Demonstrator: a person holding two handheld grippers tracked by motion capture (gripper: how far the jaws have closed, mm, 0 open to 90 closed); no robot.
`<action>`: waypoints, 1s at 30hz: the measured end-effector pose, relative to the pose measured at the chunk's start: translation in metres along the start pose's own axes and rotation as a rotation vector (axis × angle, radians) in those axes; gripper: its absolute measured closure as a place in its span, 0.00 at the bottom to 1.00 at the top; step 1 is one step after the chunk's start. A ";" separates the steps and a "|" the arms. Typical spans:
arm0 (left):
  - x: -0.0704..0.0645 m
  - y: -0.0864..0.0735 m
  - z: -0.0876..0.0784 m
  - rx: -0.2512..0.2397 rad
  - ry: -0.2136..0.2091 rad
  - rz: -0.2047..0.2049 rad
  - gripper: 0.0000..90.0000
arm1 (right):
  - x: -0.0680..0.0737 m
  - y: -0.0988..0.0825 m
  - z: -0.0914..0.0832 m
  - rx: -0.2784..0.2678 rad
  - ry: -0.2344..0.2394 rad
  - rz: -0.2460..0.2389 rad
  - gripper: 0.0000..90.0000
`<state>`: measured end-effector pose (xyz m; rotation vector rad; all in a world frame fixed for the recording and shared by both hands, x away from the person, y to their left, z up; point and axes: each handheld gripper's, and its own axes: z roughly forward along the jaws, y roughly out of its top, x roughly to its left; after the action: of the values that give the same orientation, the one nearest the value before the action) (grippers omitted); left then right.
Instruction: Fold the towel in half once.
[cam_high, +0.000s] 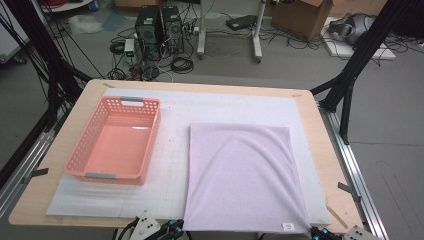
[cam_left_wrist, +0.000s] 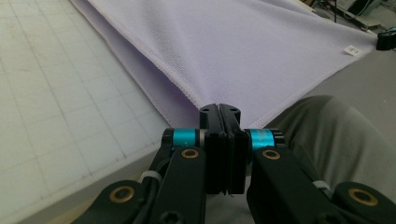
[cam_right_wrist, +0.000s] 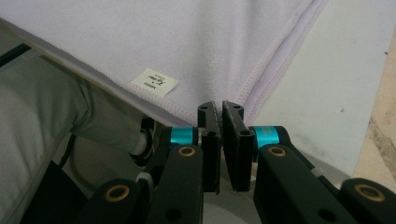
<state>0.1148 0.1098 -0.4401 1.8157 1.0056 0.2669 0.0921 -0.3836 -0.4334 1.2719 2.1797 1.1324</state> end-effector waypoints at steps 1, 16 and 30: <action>0.000 0.000 0.000 -0.001 0.007 0.005 0.98 | 0.001 -0.001 -0.001 0.007 0.000 -0.003 0.95; 0.022 0.007 0.012 -0.089 0.047 -0.035 0.64 | -0.016 0.002 0.007 -0.046 -0.041 0.085 0.72; 0.050 0.028 0.035 -0.091 0.043 -0.045 0.69 | -0.026 0.020 0.031 -0.048 -0.057 0.089 0.76</action>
<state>0.1811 0.1192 -0.4451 1.7100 1.0467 0.3205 0.1370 -0.3859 -0.4380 1.3752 2.0607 1.1605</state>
